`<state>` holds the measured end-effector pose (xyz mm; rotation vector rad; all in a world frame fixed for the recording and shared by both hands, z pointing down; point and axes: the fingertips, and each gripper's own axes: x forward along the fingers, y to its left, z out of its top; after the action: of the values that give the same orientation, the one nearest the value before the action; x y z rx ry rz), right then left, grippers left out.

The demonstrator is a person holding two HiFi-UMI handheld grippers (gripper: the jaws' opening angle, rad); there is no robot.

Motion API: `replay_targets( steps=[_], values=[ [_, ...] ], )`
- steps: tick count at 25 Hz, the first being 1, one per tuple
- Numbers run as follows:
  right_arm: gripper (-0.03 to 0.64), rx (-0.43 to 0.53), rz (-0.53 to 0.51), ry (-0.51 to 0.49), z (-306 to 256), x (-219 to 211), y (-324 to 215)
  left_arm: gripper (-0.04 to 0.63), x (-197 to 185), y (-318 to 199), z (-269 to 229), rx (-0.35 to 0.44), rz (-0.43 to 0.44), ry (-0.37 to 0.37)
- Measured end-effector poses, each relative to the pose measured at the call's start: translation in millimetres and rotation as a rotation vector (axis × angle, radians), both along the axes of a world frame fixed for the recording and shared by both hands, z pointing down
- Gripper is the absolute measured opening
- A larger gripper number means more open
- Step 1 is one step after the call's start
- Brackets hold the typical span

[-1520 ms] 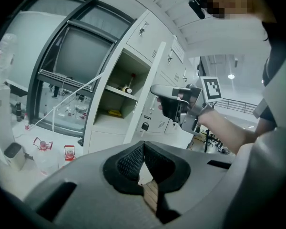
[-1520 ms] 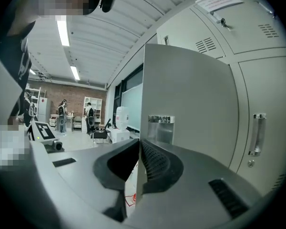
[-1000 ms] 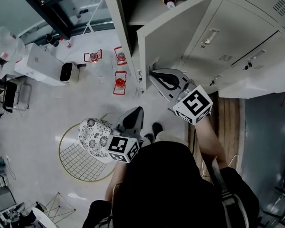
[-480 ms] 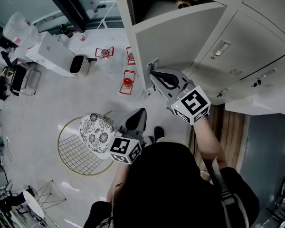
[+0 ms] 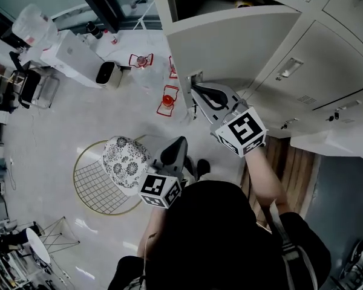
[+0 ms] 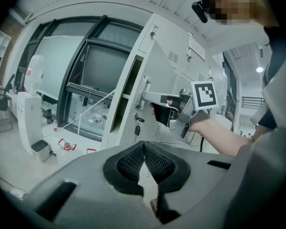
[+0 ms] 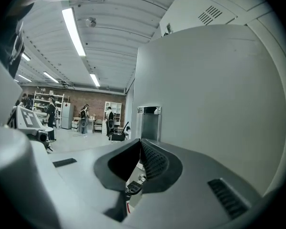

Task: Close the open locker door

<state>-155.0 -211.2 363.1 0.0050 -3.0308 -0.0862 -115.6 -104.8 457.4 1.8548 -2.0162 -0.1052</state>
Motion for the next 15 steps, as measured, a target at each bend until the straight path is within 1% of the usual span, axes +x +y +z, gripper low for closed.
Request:
replay_targets(
  steps=[9,15],
  values=[
    [0.009,0.017,0.047,0.012,4,-17,-11,0.018,-9,8,-1,-0.007,-0.038,-0.010],
    [0.009,0.023,0.079,0.028,4,-29,-21,0.018,-22,8,-3,-0.004,-0.031,-0.009]
  ],
)
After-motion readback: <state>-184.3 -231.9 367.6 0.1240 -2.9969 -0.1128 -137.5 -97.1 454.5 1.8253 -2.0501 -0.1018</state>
